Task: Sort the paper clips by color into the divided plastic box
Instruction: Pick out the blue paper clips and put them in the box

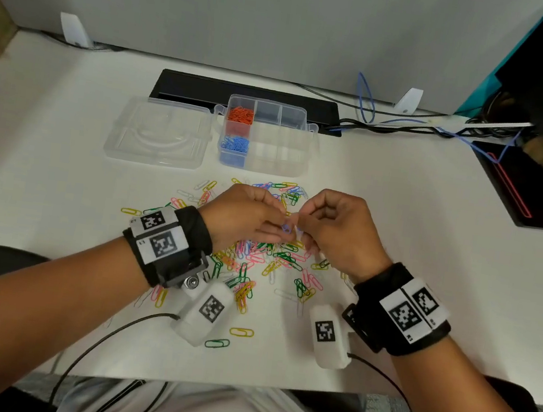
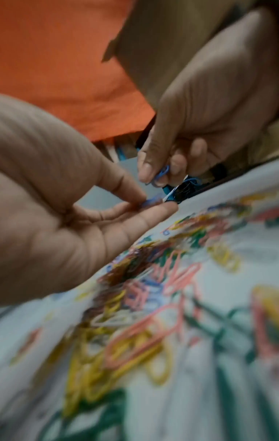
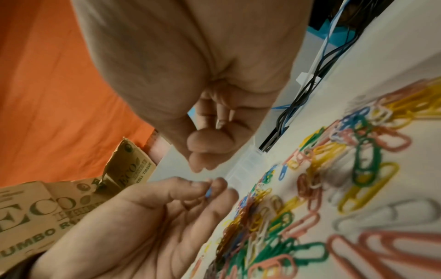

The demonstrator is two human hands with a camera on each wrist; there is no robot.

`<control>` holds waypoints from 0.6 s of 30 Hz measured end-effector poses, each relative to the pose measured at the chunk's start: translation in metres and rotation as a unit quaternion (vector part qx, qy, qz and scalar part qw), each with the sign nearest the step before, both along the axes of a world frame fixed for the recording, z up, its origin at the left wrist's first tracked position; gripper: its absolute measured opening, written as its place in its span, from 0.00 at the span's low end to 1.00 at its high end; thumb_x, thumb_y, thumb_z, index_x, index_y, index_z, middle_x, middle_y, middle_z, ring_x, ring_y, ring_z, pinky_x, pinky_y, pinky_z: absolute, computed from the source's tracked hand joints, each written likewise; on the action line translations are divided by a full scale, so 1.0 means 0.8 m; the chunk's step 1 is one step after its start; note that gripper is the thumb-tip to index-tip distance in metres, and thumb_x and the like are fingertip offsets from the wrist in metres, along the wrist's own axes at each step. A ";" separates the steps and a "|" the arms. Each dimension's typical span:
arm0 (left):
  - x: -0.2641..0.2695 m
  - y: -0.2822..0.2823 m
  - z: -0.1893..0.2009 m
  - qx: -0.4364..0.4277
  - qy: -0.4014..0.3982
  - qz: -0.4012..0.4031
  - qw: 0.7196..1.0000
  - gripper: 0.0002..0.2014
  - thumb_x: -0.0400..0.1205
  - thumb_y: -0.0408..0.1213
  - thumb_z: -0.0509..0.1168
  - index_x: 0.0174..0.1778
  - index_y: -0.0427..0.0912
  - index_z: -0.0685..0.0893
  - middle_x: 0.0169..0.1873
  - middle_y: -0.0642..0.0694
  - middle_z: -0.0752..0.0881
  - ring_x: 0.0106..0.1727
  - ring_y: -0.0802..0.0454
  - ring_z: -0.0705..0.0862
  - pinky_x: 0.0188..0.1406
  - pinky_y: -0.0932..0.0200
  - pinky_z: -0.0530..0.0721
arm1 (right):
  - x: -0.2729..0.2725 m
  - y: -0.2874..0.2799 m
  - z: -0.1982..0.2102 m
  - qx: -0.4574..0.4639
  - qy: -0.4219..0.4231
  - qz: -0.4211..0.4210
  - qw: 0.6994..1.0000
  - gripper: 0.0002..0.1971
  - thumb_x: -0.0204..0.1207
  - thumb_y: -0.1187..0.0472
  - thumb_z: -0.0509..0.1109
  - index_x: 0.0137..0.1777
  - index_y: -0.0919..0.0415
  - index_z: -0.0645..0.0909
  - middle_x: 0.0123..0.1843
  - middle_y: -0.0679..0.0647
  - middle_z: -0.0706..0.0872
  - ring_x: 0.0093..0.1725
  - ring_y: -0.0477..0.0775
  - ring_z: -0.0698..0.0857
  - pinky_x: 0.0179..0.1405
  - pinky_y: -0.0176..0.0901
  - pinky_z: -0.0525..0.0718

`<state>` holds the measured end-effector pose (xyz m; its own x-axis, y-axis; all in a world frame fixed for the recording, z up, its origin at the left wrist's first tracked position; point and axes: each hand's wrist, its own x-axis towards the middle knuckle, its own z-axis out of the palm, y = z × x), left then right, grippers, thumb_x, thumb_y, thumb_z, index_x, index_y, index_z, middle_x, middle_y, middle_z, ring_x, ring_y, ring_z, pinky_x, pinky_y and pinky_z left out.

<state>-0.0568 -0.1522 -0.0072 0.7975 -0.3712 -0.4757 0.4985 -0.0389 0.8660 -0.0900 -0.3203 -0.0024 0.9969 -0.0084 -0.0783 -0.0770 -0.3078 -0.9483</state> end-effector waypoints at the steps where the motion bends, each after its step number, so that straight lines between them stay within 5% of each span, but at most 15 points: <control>1: -0.001 -0.002 0.002 -0.026 0.037 0.003 0.999 0.03 0.83 0.25 0.64 0.49 0.32 0.83 0.45 0.32 0.90 0.44 0.43 0.92 0.40 0.58 0.91 | -0.001 0.004 0.003 0.010 -0.005 -0.001 1.000 0.09 0.75 0.74 0.75 0.35 0.65 0.82 0.24 0.53 0.83 0.19 0.46 0.78 0.17 0.36 0.78; 4: -0.001 -0.003 0.003 -0.079 0.124 0.005 0.989 0.10 0.84 0.32 0.59 0.40 0.35 0.83 0.34 0.39 0.87 0.33 0.48 0.89 0.30 0.60 0.88 | -0.005 0.014 0.010 0.046 -0.007 0.004 0.999 0.08 0.78 0.68 0.74 0.37 0.64 0.85 0.30 0.58 0.87 0.23 0.48 0.83 0.20 0.36 0.80; 6: 0.003 -0.001 0.004 -0.080 0.144 0.003 0.986 0.14 0.84 0.35 0.57 0.34 0.37 0.80 0.27 0.44 0.77 0.24 0.53 0.77 0.18 0.66 0.76 | -0.006 0.016 0.011 0.036 -0.026 0.011 0.999 0.09 0.80 0.66 0.73 0.37 0.60 0.87 0.30 0.52 0.88 0.25 0.45 0.83 0.23 0.32 0.79; 9: 0.013 0.009 0.003 0.055 0.034 -0.051 0.997 0.14 0.85 0.39 0.60 0.33 0.41 0.77 0.21 0.51 0.68 0.19 0.57 0.62 0.14 0.68 0.61 | -0.005 0.013 0.004 -0.023 -0.058 0.043 0.997 0.10 0.79 0.65 0.74 0.37 0.53 0.88 0.27 0.39 0.86 0.26 0.42 0.79 0.30 0.31 0.77; 12: 0.021 0.035 0.006 0.244 -0.161 -0.179 0.939 0.09 0.79 0.42 0.72 0.35 0.44 0.88 0.24 0.53 0.80 0.27 0.59 0.74 0.30 0.63 0.76 | -0.003 0.016 -0.008 -0.077 -0.029 0.119 0.989 0.09 0.78 0.64 0.75 0.38 0.52 0.90 0.29 0.41 0.88 0.30 0.41 0.82 0.37 0.34 0.80; 14: 0.021 0.052 0.007 0.269 -0.190 -0.233 0.915 0.03 0.77 0.39 0.75 0.40 0.44 0.93 0.31 0.54 0.88 0.35 0.62 0.80 0.48 0.60 0.81 | -0.002 0.024 -0.011 -0.115 0.005 0.150 0.982 0.08 0.78 0.63 0.74 0.39 0.53 0.91 0.28 0.43 0.86 0.27 0.40 0.78 0.34 0.36 0.77; 18: 0.014 0.070 -0.001 0.275 -0.192 -0.274 0.902 0.04 0.75 0.31 0.76 0.43 0.43 0.94 0.40 0.49 0.92 0.42 0.59 0.85 0.59 0.56 0.83 | 0.003 0.043 -0.009 -0.153 0.051 0.203 0.966 0.08 0.78 0.65 0.72 0.41 0.57 0.92 0.23 0.38 0.83 0.25 0.36 0.76 0.30 0.27 0.73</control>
<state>-0.0458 -0.0963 -0.0078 0.7112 -0.5513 -0.4361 -0.0573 -0.6638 0.7457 -0.0874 -0.2860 -0.0096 0.9098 0.3437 -0.2327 0.0204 -0.5970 -0.8020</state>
